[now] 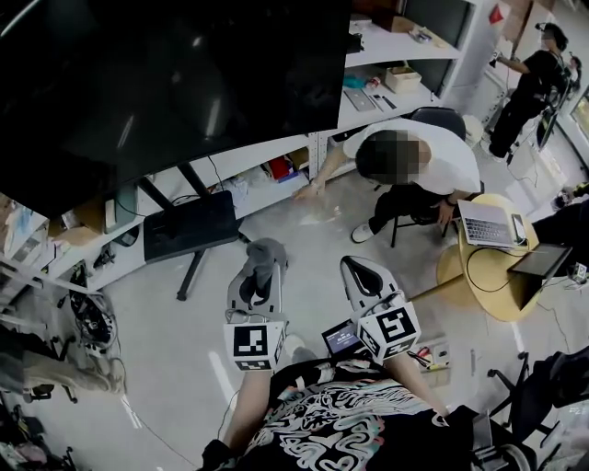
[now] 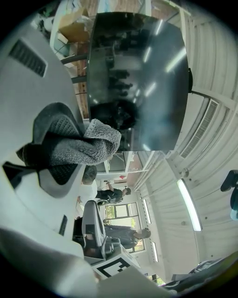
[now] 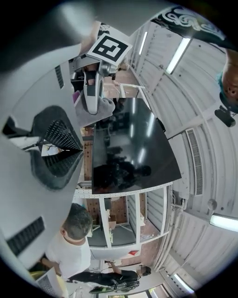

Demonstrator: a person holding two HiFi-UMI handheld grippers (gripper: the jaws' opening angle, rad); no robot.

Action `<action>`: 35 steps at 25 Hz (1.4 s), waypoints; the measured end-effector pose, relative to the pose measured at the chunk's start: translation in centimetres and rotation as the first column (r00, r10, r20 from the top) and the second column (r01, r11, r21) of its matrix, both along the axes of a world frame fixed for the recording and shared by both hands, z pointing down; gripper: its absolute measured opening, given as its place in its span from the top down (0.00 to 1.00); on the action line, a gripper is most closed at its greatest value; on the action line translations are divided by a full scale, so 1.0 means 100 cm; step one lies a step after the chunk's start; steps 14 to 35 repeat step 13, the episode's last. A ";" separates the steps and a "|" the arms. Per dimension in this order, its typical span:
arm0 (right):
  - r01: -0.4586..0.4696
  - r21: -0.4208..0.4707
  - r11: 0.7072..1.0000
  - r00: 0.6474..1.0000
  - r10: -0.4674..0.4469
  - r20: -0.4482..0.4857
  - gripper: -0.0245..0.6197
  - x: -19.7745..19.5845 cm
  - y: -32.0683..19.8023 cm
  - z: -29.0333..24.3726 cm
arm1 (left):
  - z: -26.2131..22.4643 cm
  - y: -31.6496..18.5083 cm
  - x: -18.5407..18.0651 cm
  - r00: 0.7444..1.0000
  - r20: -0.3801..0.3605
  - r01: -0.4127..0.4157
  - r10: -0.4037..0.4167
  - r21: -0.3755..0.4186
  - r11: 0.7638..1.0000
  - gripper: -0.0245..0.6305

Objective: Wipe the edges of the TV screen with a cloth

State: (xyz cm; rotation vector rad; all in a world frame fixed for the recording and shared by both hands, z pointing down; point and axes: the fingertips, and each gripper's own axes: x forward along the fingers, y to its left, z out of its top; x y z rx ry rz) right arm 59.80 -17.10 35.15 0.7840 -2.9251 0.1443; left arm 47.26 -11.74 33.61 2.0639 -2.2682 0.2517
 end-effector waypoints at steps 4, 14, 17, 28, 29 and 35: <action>0.009 -0.012 1.000 1.000 -0.009 0.000 0.92 0.018 0.003 0.005 | 0.003 0.003 0.019 1.000 -0.007 0.005 -0.005 -0.006 1.000 0.85; 0.046 -0.001 0.999 0.999 -0.046 0.006 0.92 0.042 0.013 0.001 | -0.002 0.014 0.050 1.000 0.003 0.023 -0.023 0.004 1.000 0.85; 0.046 -0.001 0.999 0.999 -0.046 0.006 0.92 0.042 0.013 0.001 | -0.002 0.014 0.050 1.000 0.003 0.023 -0.023 0.004 1.000 0.85; 0.046 -0.001 0.999 0.999 -0.046 0.006 0.92 0.042 0.013 0.001 | -0.002 0.014 0.050 1.000 0.003 0.023 -0.023 0.004 1.000 0.85; 0.046 -0.001 0.999 0.999 -0.046 0.006 0.92 0.042 0.013 0.001 | -0.002 0.014 0.050 1.000 0.003 0.023 -0.023 0.004 1.000 0.85; 0.046 -0.001 0.999 0.999 -0.046 0.006 0.92 0.042 0.013 0.001 | -0.002 0.014 0.050 1.000 0.003 0.023 -0.023 0.004 1.000 0.85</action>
